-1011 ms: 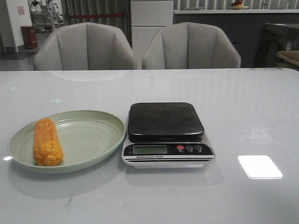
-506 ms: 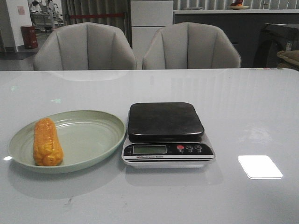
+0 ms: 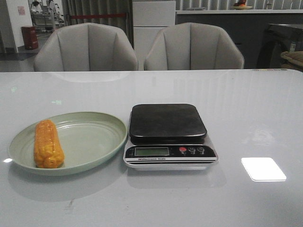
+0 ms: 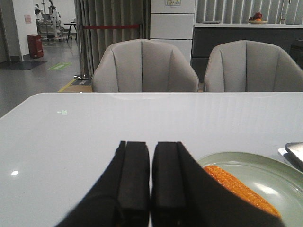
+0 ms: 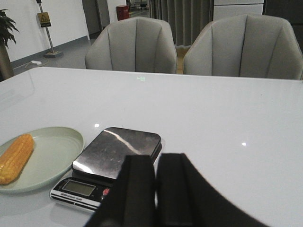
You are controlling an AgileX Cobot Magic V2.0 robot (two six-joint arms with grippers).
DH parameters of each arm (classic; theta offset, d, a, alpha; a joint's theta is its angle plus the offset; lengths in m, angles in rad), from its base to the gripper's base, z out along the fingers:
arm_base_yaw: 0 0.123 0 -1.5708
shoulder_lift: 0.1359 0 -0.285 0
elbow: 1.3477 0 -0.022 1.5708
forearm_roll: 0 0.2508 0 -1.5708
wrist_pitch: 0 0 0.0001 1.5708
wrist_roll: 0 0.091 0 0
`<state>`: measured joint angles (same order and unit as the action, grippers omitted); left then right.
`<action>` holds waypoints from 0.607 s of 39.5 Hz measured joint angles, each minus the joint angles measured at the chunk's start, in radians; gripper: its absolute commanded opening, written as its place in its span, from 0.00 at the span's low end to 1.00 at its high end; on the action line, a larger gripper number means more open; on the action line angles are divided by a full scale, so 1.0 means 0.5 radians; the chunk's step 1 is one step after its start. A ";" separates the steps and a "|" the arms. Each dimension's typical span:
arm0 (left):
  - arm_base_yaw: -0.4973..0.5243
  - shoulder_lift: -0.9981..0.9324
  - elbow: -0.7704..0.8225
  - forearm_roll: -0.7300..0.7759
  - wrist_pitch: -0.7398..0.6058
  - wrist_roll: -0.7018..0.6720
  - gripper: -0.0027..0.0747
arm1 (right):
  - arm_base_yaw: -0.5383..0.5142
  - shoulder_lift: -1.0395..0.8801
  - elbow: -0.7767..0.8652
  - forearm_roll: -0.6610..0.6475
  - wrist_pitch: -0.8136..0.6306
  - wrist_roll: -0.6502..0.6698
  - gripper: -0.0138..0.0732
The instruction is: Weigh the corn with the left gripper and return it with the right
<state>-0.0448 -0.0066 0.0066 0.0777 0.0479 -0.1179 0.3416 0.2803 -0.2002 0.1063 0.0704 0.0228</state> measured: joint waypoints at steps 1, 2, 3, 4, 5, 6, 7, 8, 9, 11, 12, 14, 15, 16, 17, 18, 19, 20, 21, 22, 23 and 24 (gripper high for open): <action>0.000 0.000 0.000 0.000 0.000 0.000 0.19 | -0.004 0.000 0.014 0.000 0.000 0.000 0.35; 0.000 0.000 0.000 0.000 0.000 0.000 0.19 | -0.010 0.000 0.030 0.000 -0.003 0.000 0.35; 0.000 0.000 0.000 0.000 0.000 0.000 0.19 | -0.021 0.000 0.042 0.000 -0.005 0.000 0.35; 0.000 0.000 0.000 0.000 0.000 0.000 0.19 | -0.036 0.000 0.060 0.000 -0.012 0.000 0.35; 0.000 0.000 0.000 0.000 0.000 0.000 0.19 | -0.050 -0.003 0.079 0.000 -0.017 0.000 0.35; 0.000 0.000 0.000 0.000 0.000 0.000 0.19 | -0.071 -0.010 0.101 0.000 -0.023 0.000 0.35; 0.000 0.000 0.000 0.000 0.000 0.000 0.19 | -0.094 -0.018 0.119 0.000 -0.034 0.000 0.35; 0.000 0.000 0.000 0.000 0.000 0.000 0.19 | -0.112 -0.024 0.143 0.000 -0.043 0.000 0.35; 0.000 0.000 0.000 0.000 0.000 0.000 0.19 | -0.134 -0.039 0.161 0.000 -0.054 0.000 0.35; 0.000 0.000 0.000 0.000 0.000 0.000 0.19 | -0.172 -0.075 0.208 0.000 -0.083 0.000 0.35; 0.000 0.000 0.000 0.000 0.000 0.000 0.19 | -0.184 -0.092 0.229 0.000 -0.087 0.000 0.35; 0.000 0.000 0.000 0.000 0.000 0.000 0.19 | -0.204 -0.148 0.272 -0.030 -0.102 0.000 0.35; 0.000 0.000 0.000 0.000 0.000 0.000 0.19 | -0.209 -0.182 0.289 -0.053 -0.107 0.000 0.35; 0.000 0.000 0.000 0.000 0.000 0.000 0.19 | -0.209 -0.209 0.312 -0.073 -0.111 0.000 0.35; 0.000 0.000 0.000 0.000 0.000 0.000 0.19 | -0.212 -0.248 0.330 -0.102 -0.118 0.000 0.35; 0.000 0.000 0.000 0.000 0.000 0.000 0.19 | -0.212 -0.276 0.353 -0.121 -0.121 0.000 0.35; 0.000 0.000 0.000 0.000 0.000 0.001 0.19 | -0.212 -0.314 0.371 -0.142 -0.141 0.000 0.35; 0.000 0.000 0.000 0.000 0.000 0.001 0.19 | -0.212 -0.343 0.393 -0.154 -0.141 0.000 0.35; 0.000 0.000 0.000 0.000 0.000 0.001 0.19 | -0.217 -0.381 0.415 -0.163 -0.153 0.000 0.35; 0.000 0.000 0.000 0.000 0.000 0.001 0.19 | -0.220 -0.417 0.429 -0.172 -0.161 0.000 0.35; 0.000 0.000 0.000 0.000 0.000 0.001 0.19 | -0.221 -0.443 0.443 -0.176 -0.161 0.000 0.35; 0.000 0.000 0.000 0.000 0.000 0.001 0.19 | -0.231 -0.477 0.447 -0.180 -0.161 0.000 0.35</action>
<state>-0.0448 -0.0066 0.0066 0.0777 0.0479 -0.1175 0.2259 0.0417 0.0235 0.0164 -0.0100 0.0228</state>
